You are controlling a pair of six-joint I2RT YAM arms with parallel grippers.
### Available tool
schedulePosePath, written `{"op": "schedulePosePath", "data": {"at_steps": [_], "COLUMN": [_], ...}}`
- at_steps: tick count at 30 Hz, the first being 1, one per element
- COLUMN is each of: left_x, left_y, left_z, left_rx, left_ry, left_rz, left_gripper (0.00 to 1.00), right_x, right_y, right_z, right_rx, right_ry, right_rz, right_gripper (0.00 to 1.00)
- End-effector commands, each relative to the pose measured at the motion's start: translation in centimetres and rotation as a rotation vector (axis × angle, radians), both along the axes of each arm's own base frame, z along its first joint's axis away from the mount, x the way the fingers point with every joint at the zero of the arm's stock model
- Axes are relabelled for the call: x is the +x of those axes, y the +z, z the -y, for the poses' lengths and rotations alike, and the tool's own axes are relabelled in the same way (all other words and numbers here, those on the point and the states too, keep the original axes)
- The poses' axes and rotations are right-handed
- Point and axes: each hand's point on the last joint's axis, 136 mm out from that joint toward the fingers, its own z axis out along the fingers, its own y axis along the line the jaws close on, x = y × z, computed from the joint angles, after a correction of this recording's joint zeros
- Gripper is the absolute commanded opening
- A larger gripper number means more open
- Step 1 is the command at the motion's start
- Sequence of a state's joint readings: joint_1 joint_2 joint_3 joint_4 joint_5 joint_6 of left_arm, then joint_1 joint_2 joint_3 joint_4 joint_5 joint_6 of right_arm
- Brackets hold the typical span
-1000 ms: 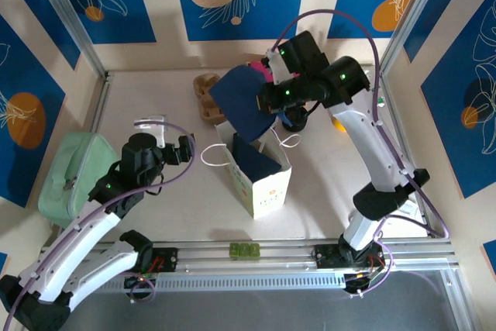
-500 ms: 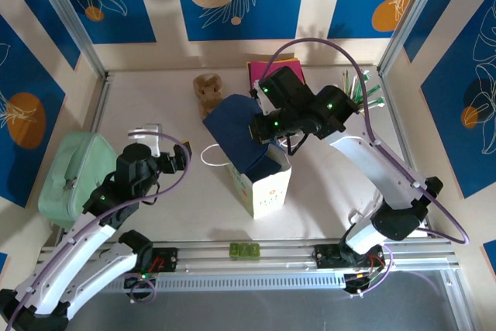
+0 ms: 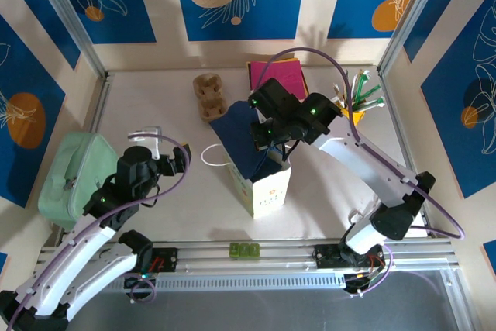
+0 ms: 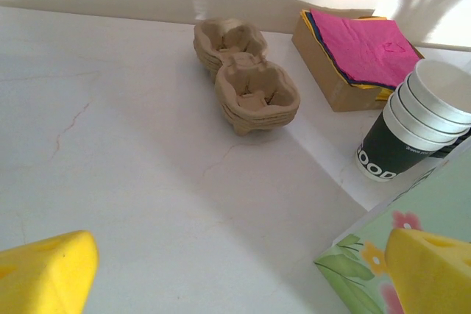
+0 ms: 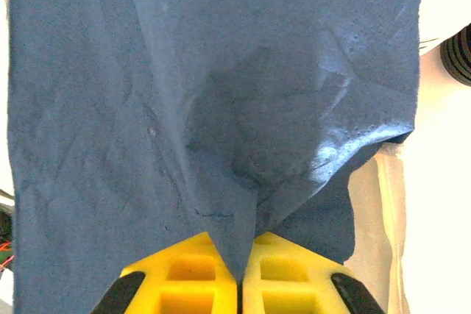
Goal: Pack the takeout coffee
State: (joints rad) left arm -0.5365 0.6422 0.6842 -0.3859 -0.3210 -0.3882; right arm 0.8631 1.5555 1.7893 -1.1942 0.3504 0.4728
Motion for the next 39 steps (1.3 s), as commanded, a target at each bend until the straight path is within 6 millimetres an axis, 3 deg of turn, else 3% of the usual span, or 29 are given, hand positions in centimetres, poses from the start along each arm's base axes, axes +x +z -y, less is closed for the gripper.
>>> {"op": "schedulePosePath", "data": {"at_steps": [1,25,33,39], "left_x": [-0.1,0.3,0.3,-0.1], "left_y": [-0.5,-1.7,-1.6,-1.8], "left_z": [-0.4,-0.1,-0.2,-1.1], "left_rx": [-0.003,0.005,0.009,0.043], "left_ry": [0.014,0.016,0.016,0.043], "left_rz": [-0.011,-0.031,-0.031,-0.031], "left_gripper": [0.99,0.99,0.99,0.99], "right_x": [-0.2,-2.2,-2.0,-2.1], "right_y": [-1.7,-7.9,-8.4,-6.6], "right_z": [0.5,0.4,0.3,-0.2], "right_rx": [-0.068,-0.268,-0.273,-0.242], "right_ry": [-0.009,0.024,0.021,0.037], "right_rz": [-0.028,-0.157,-0.147,-0.107], "right_gripper": [0.00,0.00,0.00,0.13]}}
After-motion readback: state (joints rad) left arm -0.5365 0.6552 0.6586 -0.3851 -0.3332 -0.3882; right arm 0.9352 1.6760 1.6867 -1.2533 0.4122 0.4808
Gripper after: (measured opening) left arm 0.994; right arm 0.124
